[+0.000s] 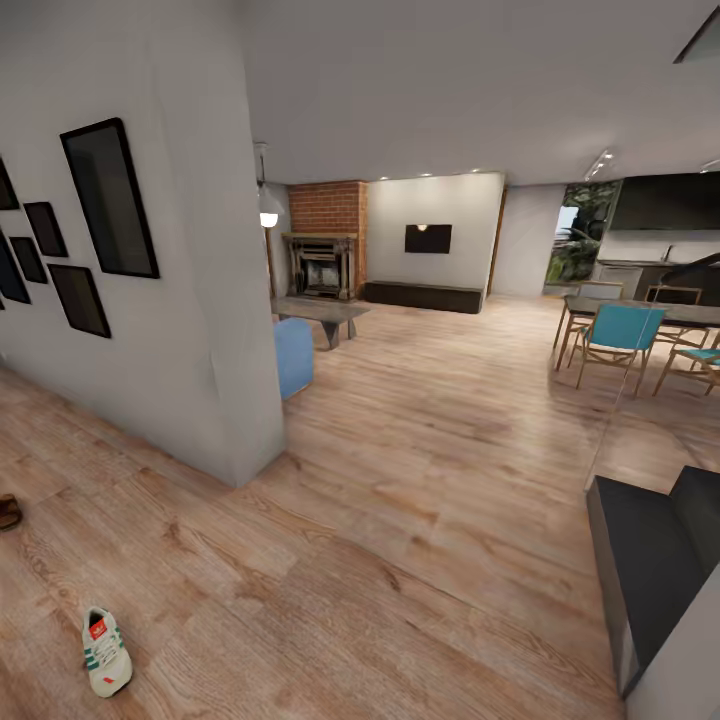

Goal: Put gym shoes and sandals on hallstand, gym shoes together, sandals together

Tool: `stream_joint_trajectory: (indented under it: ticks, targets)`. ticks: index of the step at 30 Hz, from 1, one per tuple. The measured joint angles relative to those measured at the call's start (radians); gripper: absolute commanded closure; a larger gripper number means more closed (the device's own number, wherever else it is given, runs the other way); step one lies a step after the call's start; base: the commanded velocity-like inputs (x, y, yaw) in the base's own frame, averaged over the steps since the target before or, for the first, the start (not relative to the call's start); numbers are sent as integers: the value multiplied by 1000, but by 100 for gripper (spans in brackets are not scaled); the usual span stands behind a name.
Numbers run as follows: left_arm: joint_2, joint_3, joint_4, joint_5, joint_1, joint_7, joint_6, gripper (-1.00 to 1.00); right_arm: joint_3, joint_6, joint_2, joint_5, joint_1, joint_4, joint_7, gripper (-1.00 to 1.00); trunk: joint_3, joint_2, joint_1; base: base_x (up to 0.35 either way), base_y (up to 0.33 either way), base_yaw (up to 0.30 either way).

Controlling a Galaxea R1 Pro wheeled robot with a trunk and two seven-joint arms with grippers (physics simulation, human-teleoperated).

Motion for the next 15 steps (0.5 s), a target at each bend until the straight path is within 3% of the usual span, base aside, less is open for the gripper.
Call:
stream_joint_trajectory:
  ticks: [3,8,15]
  targets:
    - [-1,-1,18,-5,17,-2,15,-100,-1,15,-13,-1,7,-4,4,-100,0,0,0,0,0,0]
    - [0,-1,24,-4,46,-1,21,-100,0,26,-3,0,1,-9,2,-100,0,0,0,0,0,0]
    - [4,-1,-3,-2,16,0,-11,-100,1,-3,6,1,-22,-24,-1,-100,0,0,0,0,0,0]
